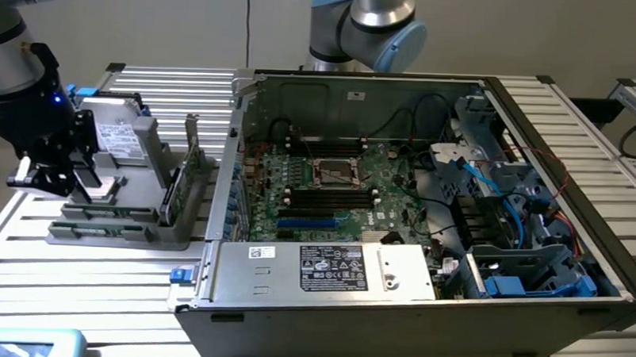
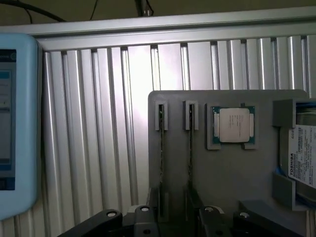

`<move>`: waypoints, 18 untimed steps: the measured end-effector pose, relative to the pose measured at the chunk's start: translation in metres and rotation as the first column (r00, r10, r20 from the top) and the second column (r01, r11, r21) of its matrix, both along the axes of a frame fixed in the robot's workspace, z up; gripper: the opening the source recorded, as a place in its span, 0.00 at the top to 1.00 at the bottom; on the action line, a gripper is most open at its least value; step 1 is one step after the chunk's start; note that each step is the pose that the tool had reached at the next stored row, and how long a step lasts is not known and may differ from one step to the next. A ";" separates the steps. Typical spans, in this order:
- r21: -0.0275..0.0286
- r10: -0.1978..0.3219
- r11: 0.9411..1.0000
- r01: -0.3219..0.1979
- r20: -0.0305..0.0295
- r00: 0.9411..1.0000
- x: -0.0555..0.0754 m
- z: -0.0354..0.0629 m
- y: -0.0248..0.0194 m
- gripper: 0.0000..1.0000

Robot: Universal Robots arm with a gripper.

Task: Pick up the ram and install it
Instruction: 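Pick up the ram and move it above insertion slot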

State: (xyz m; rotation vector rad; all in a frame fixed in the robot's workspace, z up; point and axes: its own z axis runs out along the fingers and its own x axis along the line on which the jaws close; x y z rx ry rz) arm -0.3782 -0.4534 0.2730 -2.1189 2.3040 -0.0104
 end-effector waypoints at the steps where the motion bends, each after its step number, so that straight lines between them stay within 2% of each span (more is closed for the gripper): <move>1: -0.002 0.000 1.000 0.000 0.000 1.000 0.000 -0.0013 0.0000 0.64; 8: -0.013 0.001 1.000 -0.001 0.000 1.000 0.004 -0.0109 -0.0001 0.64; 14: -0.017 0.003 1.000 -0.003 0.006 1.000 0.004 -0.0176 -0.0005 0.64; 18: -0.018 0.004 1.000 -0.004 0.006 1.000 0.004 -0.0246 -0.0005 0.64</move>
